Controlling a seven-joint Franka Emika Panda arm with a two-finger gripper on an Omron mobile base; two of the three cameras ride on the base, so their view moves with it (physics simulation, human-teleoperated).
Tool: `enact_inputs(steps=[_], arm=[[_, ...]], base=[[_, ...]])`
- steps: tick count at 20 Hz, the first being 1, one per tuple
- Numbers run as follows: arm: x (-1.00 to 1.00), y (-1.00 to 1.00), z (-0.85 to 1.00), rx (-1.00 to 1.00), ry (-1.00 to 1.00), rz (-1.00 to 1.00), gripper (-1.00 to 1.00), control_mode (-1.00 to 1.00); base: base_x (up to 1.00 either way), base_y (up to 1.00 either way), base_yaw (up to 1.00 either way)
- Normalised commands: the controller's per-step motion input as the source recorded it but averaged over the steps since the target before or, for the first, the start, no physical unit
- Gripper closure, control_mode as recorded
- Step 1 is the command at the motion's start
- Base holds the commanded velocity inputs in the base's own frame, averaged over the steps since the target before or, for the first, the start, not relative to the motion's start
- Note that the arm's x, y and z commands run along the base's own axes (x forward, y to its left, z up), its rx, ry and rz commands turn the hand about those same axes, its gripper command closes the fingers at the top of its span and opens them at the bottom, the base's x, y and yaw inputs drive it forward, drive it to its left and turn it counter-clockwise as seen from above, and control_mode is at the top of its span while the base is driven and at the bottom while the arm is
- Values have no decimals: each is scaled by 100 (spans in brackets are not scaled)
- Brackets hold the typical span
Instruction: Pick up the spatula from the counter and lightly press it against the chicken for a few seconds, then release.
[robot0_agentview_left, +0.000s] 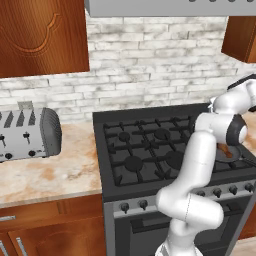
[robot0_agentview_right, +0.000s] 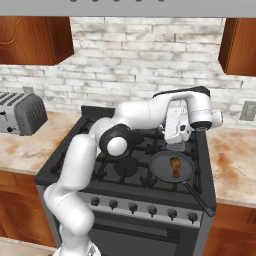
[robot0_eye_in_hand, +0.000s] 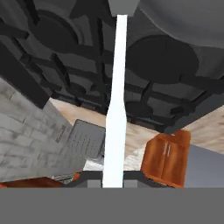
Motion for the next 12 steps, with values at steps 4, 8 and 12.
enact_inputs(steps=[4, 8, 12], arm=[[-33, 18, 41, 0, -15, 7, 100, -100], [-32, 38, 21, -2, -14, 9, 100, -100], [-36, 60, 5, -10, -17, 7, 100, -100]], base=[[0, 0, 0], [0, 0, 0], [0, 0, 0]])
